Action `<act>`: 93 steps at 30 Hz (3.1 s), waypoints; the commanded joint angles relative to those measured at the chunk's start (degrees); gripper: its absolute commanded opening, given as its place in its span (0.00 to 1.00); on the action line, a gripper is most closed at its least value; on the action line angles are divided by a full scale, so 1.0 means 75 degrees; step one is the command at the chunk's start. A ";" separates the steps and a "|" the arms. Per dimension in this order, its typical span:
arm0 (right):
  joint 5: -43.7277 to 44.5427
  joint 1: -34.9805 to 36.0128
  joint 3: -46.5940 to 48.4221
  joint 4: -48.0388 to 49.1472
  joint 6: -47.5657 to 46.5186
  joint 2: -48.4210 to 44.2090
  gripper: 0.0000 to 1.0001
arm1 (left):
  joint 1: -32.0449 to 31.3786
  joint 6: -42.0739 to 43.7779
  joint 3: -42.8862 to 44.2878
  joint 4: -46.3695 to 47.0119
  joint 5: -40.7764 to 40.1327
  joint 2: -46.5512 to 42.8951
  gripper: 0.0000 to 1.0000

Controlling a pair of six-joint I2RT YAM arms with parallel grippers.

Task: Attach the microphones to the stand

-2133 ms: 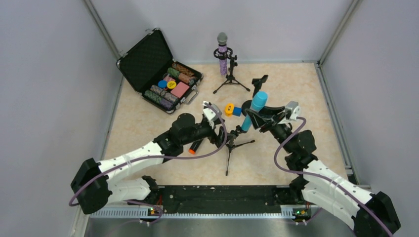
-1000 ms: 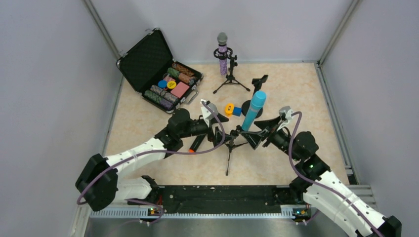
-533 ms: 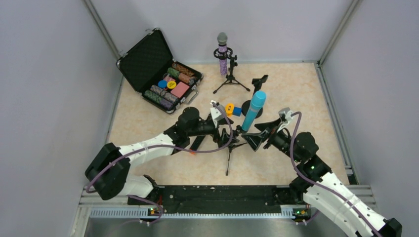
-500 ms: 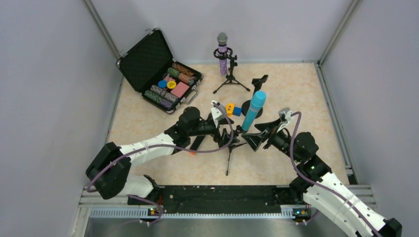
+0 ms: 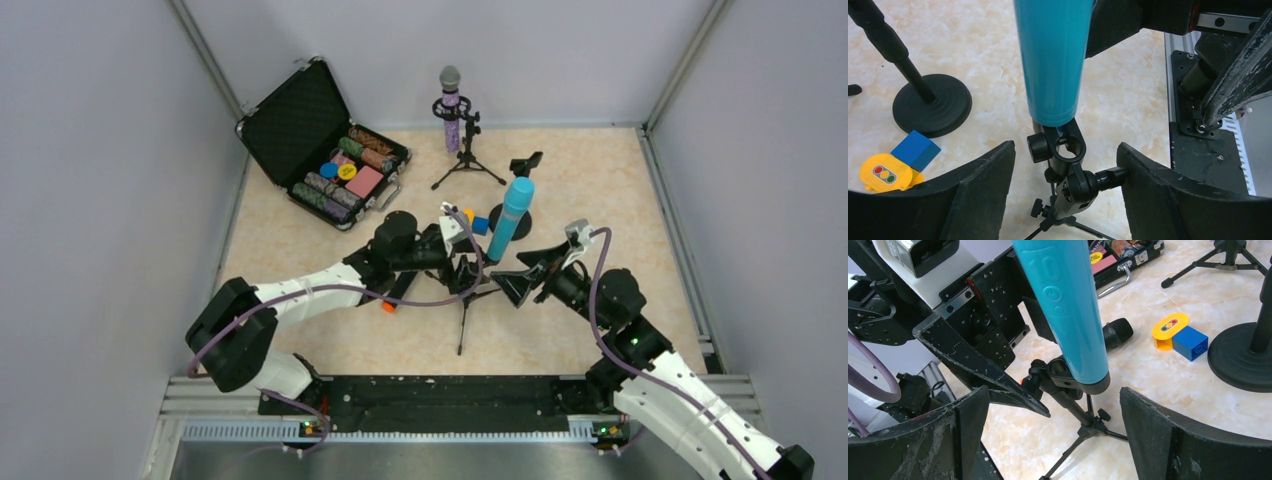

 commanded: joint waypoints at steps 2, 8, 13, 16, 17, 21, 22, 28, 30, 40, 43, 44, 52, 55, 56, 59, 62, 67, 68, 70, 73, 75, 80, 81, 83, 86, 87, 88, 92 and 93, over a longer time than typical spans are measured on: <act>0.0098 0.0021 0.0032 0.0167 -0.0008 -0.0063 0.99 | 0.0002 0.0347 0.0517 -0.0452 -0.0107 0.0235 0.72; 0.0108 0.0019 0.0061 0.0072 -0.0159 -0.0070 0.99 | 0.0002 0.0494 0.0913 -0.1284 0.0018 0.0422 0.22; 0.0144 0.0019 -0.0064 -0.0090 -0.0545 -0.0092 0.99 | 0.0002 0.0480 0.0950 -0.1549 -0.0241 0.0145 0.00; 0.0125 0.0020 -0.0175 -0.0097 -0.0672 -0.0156 0.99 | 0.0001 0.0429 0.0956 -0.1549 -0.0396 -0.0085 0.00; 0.0100 0.0019 -0.0224 -0.0092 -0.0704 -0.0162 0.99 | 0.0000 0.0394 0.0950 -0.1513 -0.0451 -0.0186 0.00; -0.0028 0.0025 -0.0391 -0.0020 -0.0813 -0.0221 0.99 | 0.0002 0.0251 0.0892 -0.1266 -0.0744 -0.0545 0.00; -0.0082 0.0020 -0.0443 0.0029 -0.0846 -0.0223 0.99 | 0.0002 0.0215 0.0844 -0.1153 -0.0815 -0.0623 0.00; -0.0235 0.0019 -0.0655 0.0180 -0.1046 -0.0222 0.99 | 0.0002 -0.0172 0.0521 -0.0189 -0.1218 -0.1015 0.00; -0.0275 0.0023 -0.0776 0.0306 -0.1047 -0.0205 0.98 | 0.0002 -0.0326 0.0483 0.0097 -0.1270 -0.1053 0.00; -0.0573 0.0014 -0.1209 0.1475 -0.1190 0.0537 0.97 | -0.0007 -0.0816 0.0867 0.0618 -0.1090 -0.1226 0.00; -0.0632 0.0019 -0.1236 0.2029 -0.1212 0.0941 0.97 | -0.0011 -0.0833 0.1138 0.0413 -0.0957 -0.1223 0.00; -0.0640 0.0019 -0.1230 0.2166 -0.1236 0.1079 0.97 | -0.0016 -0.0833 0.1229 0.0308 -0.0927 -0.1227 0.00; -0.0512 0.0035 -0.1095 0.3162 -0.1503 0.2039 0.97 | -0.0213 -0.0784 0.1789 -0.0133 -0.0919 -0.1301 0.00; -0.0613 0.0051 -0.1101 0.3503 -0.1555 0.2342 0.96 | -0.0315 -0.0771 0.1958 -0.0170 -0.0942 -0.1349 0.00; -0.0652 0.0061 -0.1106 0.3587 -0.1558 0.2436 0.96 | -0.0339 -0.0750 0.2026 -0.0197 -0.0967 -0.1368 0.00; -0.0618 0.0174 -0.1170 0.3821 -0.1551 0.2661 0.93 | -0.0424 -0.0736 0.2231 -0.0225 -0.0974 -0.1430 0.00; -0.0235 0.0351 -0.1262 0.4022 -0.1623 0.2885 0.91 | -0.0505 -0.0753 0.2505 -0.0314 -0.0990 -0.1471 0.00; 0.0375 0.0559 -0.1132 0.3946 -0.1659 0.3487 0.87 | -0.0527 -0.0959 0.2952 -0.0444 -0.0983 -0.1498 0.00; 0.0450 0.0591 -0.1114 0.3960 -0.1658 0.3616 0.87 | -0.0536 -0.0983 0.3020 -0.0448 -0.0972 -0.1512 0.00; 0.0630 0.0658 -0.1060 0.4004 -0.1644 0.3864 0.84 | -0.0537 -0.1026 0.3165 -0.0495 -0.0965 -0.1571 0.00; 0.0573 0.0695 -0.0839 0.3888 -0.1666 0.4317 0.72 | -0.0528 -0.1061 0.3321 -0.0633 -0.1042 -0.1707 0.00; 0.0635 0.0748 -0.0662 0.3739 -0.1659 0.4629 0.65 | -0.0539 -0.1036 0.3369 -0.0709 -0.1139 -0.1818 0.00; 0.1041 0.0864 -0.0609 0.3696 -0.1524 0.4857 0.61 | -0.0526 -0.0893 0.3472 -0.0833 -0.1406 -0.2066 0.00; 0.1106 0.0884 -0.0631 0.3671 -0.1515 0.4843 0.61 | -0.0528 -0.0865 0.3511 -0.0898 -0.1406 -0.2107 0.00; 0.1194 0.0925 -0.0689 0.3636 -0.1504 0.4789 0.61 | -0.0527 -0.0859 0.3569 -0.0941 -0.1417 -0.2156 0.00; 0.1395 0.1014 -0.0749 0.3461 -0.1499 0.4666 0.61 | -0.0525 -0.0875 0.3602 -0.0936 -0.1449 -0.2215 0.00; 0.1480 0.1051 -0.0770 0.3388 -0.1490 0.4620 0.61 | -0.0527 -0.0883 0.3594 -0.0931 -0.1458 -0.2222 0.00; 0.1586 0.1086 -0.0798 0.3321 -0.1489 0.4574 0.61 | -0.0526 -0.0902 0.3584 -0.0919 -0.1449 -0.2236 0.00; 0.1728 0.1109 -0.0885 0.3177 -0.1456 0.4367 0.61 | -0.0525 -0.0965 0.3454 -0.0722 -0.1504 -0.2252 0.00; 0.1727 0.1109 -0.0884 0.3129 -0.1466 0.4315 0.61 | -0.0525 -0.0943 0.3395 -0.0683 -0.1562 -0.2253 0.00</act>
